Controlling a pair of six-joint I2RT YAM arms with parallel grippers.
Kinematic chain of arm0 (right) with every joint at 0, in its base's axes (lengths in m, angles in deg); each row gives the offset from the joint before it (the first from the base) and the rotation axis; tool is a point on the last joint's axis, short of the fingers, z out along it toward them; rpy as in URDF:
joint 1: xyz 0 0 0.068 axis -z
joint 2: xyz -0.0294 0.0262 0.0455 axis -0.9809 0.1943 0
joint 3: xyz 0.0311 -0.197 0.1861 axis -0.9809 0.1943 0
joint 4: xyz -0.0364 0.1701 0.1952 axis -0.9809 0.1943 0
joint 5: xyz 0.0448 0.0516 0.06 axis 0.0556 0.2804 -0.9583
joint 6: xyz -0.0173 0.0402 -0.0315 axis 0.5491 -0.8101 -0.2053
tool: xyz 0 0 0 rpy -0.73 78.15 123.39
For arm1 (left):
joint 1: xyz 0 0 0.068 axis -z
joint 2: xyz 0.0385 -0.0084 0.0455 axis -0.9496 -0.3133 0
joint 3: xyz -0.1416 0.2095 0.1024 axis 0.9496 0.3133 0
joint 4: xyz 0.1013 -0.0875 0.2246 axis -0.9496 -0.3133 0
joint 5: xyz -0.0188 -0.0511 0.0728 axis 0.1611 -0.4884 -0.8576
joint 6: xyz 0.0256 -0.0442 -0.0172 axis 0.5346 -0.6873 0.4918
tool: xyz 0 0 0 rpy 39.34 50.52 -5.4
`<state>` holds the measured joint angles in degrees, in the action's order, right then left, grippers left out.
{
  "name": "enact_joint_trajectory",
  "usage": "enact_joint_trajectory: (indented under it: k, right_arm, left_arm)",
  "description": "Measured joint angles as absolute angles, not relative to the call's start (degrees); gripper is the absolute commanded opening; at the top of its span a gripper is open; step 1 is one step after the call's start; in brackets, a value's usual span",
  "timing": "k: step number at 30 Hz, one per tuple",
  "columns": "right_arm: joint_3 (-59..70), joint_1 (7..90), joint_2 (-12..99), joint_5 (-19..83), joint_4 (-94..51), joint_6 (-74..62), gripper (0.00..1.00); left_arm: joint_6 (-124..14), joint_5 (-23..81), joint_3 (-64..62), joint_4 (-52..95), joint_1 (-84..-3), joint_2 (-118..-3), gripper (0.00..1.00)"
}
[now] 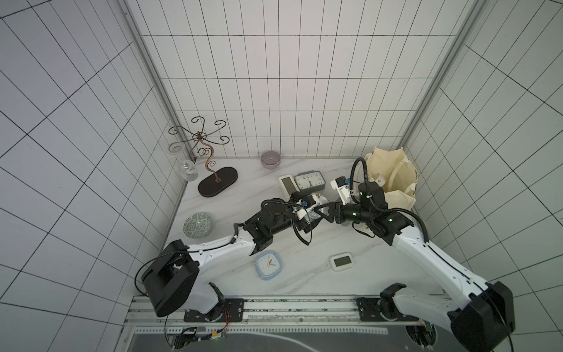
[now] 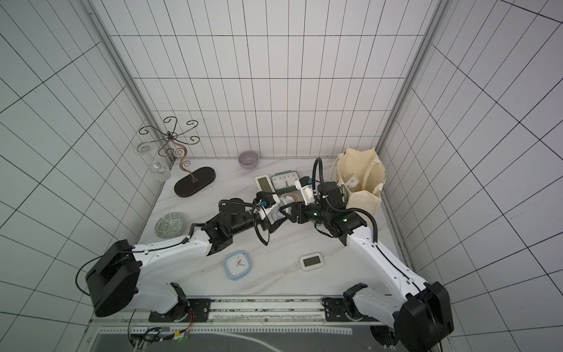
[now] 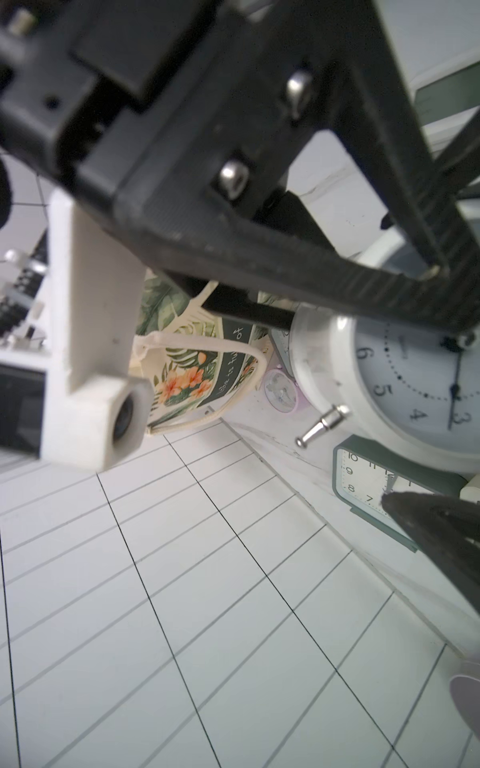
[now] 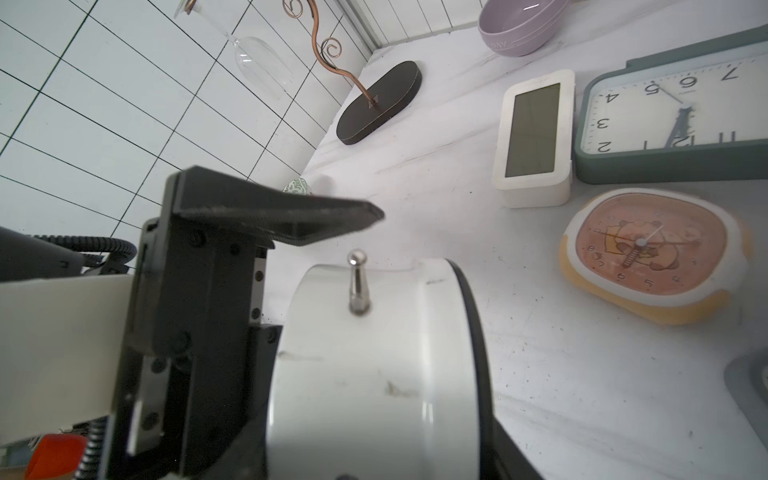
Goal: Put the alarm clock into the canvas bag
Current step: Place the alarm at the canvas bag.
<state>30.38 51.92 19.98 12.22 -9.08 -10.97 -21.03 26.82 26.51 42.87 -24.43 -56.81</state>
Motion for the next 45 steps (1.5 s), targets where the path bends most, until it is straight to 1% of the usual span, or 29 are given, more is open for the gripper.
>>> enact_joint_trajectory:
  k: [3,9,13,16,19,25,31,38,45]
  right_arm:
    - [28.8,52.3,20.0,12.5,-8.7,-10.7,0.33]
    - [24.0,55.4,20.0,16.3,-3.8,-8.6,0.33]
    - [19.0,59.8,19.8,20.0,-0.8,-7.1,0.34]
    - [14.7,63.6,19.4,24.0,1.1,-5.9,0.36]
    - [10.7,67.3,19.0,29.1,2.1,-5.3,0.37]
    - [5.9,74.9,19.7,39.6,2.1,-5.0,0.37]
    - [4.3,80.8,24.5,44.3,2.0,-5.2,0.37]
    - [4.3,87.6,34.9,41.0,2.0,-6.2,0.36]
    - [4.3,91.3,45.0,29.7,1.9,-7.4,0.37]
  left_arm:
    - [-23.5,25.1,28.8,42.8,-24.4,-52.0,0.97]
    - [-31.3,22.6,36.1,44.5,-25.3,-39.8,0.97]
    - [-38.4,24.0,40.5,44.6,-29.3,-35.5,0.97]
    - [-44.0,26.9,43.5,45.0,-34.1,-34.1,0.97]
    - [-48.3,29.3,45.5,46.0,-37.0,-33.8,0.97]
    - [-53.2,33.4,45.9,47.6,-37.7,-35.8,0.97]
    - [-55.3,37.8,45.8,47.5,-37.7,-39.1,0.97]
    - [-56.1,40.7,44.5,46.1,-37.7,-39.9,0.97]
    - [-56.7,42.3,44.0,45.4,-37.7,-40.6,0.97]
